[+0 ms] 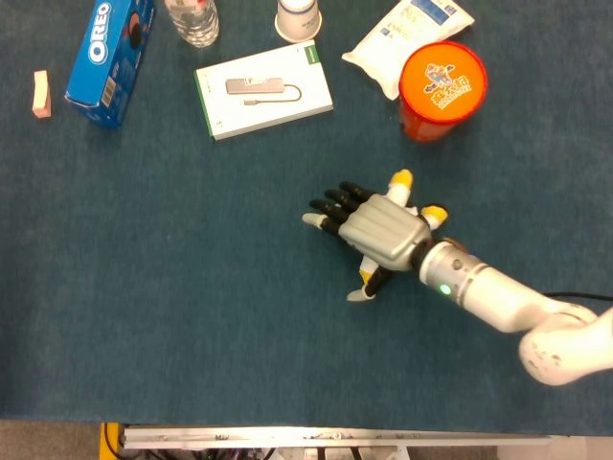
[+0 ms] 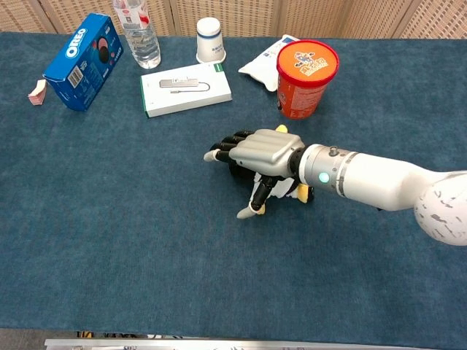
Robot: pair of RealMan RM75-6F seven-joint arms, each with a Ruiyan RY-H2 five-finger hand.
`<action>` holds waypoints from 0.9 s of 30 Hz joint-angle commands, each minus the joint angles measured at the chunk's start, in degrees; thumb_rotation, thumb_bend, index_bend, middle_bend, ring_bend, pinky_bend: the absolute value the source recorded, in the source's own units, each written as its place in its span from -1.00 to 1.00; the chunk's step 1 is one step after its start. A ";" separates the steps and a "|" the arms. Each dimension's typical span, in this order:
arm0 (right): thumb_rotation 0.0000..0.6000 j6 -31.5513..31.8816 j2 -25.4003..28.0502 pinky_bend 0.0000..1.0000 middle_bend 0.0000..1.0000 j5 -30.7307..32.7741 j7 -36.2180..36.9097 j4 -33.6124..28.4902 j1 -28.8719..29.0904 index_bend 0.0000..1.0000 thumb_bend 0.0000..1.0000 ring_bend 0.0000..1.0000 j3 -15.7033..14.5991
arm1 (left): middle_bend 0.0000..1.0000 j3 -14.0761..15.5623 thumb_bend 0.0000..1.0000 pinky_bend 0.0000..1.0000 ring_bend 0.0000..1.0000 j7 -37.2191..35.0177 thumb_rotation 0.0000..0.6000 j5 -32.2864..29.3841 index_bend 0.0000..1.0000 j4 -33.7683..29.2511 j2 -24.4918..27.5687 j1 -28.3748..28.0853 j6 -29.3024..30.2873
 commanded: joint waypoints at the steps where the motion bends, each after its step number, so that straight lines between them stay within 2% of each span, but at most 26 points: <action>1: 0.17 2.17 2.93 -1.00 -0.99 -3.12 2.22 -2.43 -1.99 -1.00 -1.00 -1.00 -0.34 | -1.00 -0.03 -0.50 -0.96 -1.00 0.12 1.00 0.08 -1.00 -0.14 -0.03 -0.03 0.05; 10: 0.17 5.70 9.07 -1.00 -0.99 -10.10 8.67 -6.25 -5.27 -1.00 -1.00 -1.00 1.59 | -1.00 -0.20 -0.50 -0.96 -1.00 0.40 1.00 0.10 -1.00 -0.68 0.15 -0.30 -0.20; 14: 0.17 8.02 12.64 -1.00 -0.98 -12.73 10.68 -8.07 -7.38 -1.00 -1.00 -1.00 1.51 | -1.00 -0.25 -0.50 -0.96 -1.00 0.06 1.00 -0.03 -1.00 -0.64 0.32 -0.13 0.03; 22: 0.20 17.37 22.38 -1.00 -0.97 -18.11 16.65 -10.67 -15.41 -1.00 -1.00 -1.00 0.29 | -1.00 -0.57 -0.50 -0.96 -1.00 -0.39 1.00 -0.42 -1.00 -0.06 0.31 -0.37 -0.30; 24: 0.39 19.80 24.95 -1.00 -0.97 -19.07 17.88 -11.06 -17.74 -1.00 -1.00 -1.00 -0.25 | -1.00 -0.69 -0.50 -0.96 -1.00 -0.34 1.00 -0.26 -1.00 -0.04 0.23 -0.56 -0.33; 25: 0.65 20.73 26.14 -1.00 -0.97 -19.31 18.15 -11.24 -18.72 -1.00 -1.00 -1.00 -0.53 | -1.00 -0.79 -0.50 -0.96 -1.00 -0.34 1.00 -0.13 -1.00 0.01 0.15 -0.63 -0.22; 27: 0.94 23.01 28.33 -1.00 -0.96 -19.97 18.07 -11.33 -20.79 -1.00 -1.00 -1.00 -1.04 | -1.00 -0.99 -0.50 -0.96 -1.00 -0.34 1.00 0.05 -1.00 0.16 -0.05 -0.76 -0.03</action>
